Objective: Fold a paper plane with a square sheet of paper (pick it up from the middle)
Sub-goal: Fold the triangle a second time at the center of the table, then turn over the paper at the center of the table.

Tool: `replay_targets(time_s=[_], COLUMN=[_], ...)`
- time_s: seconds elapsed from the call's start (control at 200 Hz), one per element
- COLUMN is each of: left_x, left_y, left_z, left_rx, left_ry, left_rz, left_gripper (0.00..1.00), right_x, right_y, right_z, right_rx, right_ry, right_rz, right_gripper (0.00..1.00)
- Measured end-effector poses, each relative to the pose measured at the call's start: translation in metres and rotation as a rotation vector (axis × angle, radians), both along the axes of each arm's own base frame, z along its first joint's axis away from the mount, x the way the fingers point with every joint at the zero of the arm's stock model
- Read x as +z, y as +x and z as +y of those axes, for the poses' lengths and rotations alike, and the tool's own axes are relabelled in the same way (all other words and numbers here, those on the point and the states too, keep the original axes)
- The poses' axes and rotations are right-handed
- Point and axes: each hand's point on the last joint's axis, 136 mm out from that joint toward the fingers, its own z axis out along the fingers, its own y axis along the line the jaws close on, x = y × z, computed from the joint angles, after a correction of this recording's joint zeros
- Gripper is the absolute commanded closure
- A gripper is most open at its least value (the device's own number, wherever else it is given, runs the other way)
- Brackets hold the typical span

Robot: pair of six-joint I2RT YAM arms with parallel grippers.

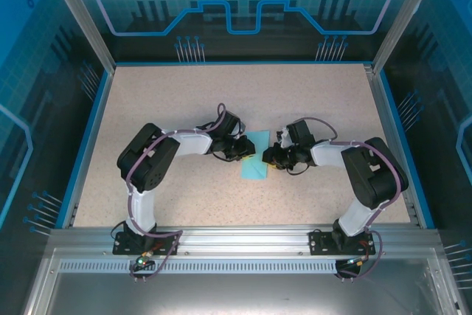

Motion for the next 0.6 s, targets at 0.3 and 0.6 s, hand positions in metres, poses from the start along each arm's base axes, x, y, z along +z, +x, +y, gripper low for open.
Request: replay_targets(time_s=[0.3, 0.6], left_x=[0.040, 0.071], left_y=[0.009, 0.007], left_z=[0.018, 0.051], left_rx=[0.072, 0.161], left_ry=[-0.021, -0.003], left_rz=[-0.085, -0.166], left_gripper=[0.75, 0.75], right_x=[0.000, 0.027], right_y=[-0.001, -0.001], right_z=[-0.002, -0.008], right_rx=[0.012, 0.022], right_ry=[0.006, -0.021], right_rz=[-0.016, -0.066], right_gripper=[0.89, 0.92])
